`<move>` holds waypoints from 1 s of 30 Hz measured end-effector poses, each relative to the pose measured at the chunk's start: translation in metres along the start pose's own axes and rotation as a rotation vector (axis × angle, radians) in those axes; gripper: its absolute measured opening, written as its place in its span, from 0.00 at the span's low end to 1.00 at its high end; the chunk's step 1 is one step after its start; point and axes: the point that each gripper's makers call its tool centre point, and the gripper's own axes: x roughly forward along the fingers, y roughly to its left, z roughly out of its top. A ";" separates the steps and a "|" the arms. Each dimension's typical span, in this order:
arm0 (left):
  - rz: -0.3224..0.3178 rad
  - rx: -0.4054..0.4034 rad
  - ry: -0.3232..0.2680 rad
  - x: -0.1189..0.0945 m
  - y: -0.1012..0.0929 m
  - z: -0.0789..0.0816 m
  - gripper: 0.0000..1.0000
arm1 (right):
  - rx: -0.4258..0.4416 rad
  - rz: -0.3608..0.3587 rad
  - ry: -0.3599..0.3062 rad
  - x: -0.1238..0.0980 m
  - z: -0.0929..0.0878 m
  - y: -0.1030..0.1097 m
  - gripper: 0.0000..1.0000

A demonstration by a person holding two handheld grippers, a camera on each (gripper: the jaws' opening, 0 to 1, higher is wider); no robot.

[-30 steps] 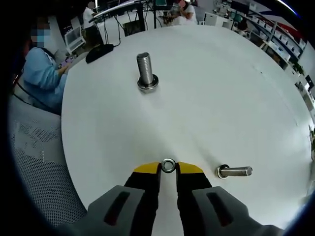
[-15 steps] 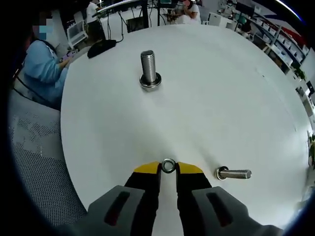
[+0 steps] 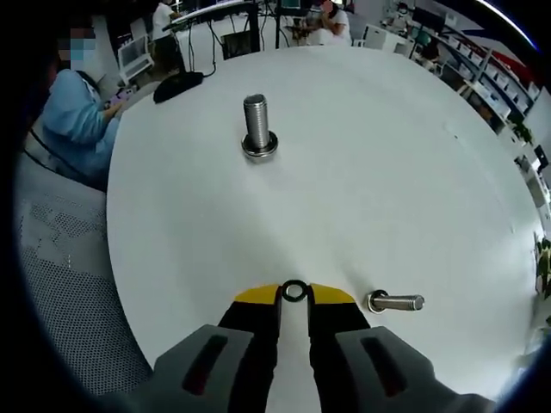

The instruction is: Place the washer onto the threaded stud by aligning its center hole with the stud, sliding it down to the base, and recovering from edge contact or off-axis alignment until the washer reaches the visible bottom stop.

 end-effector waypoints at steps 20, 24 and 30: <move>-0.009 0.010 0.002 0.000 -0.004 0.000 0.20 | 0.011 -0.025 -0.021 -0.018 0.001 -0.010 0.13; -0.010 0.011 0.001 0.000 -0.004 0.000 0.20 | 0.034 -0.032 -0.034 -0.022 0.003 -0.012 0.13; -0.016 0.011 -0.001 0.001 -0.005 0.000 0.20 | 0.042 -0.048 -0.049 -0.031 0.007 -0.017 0.13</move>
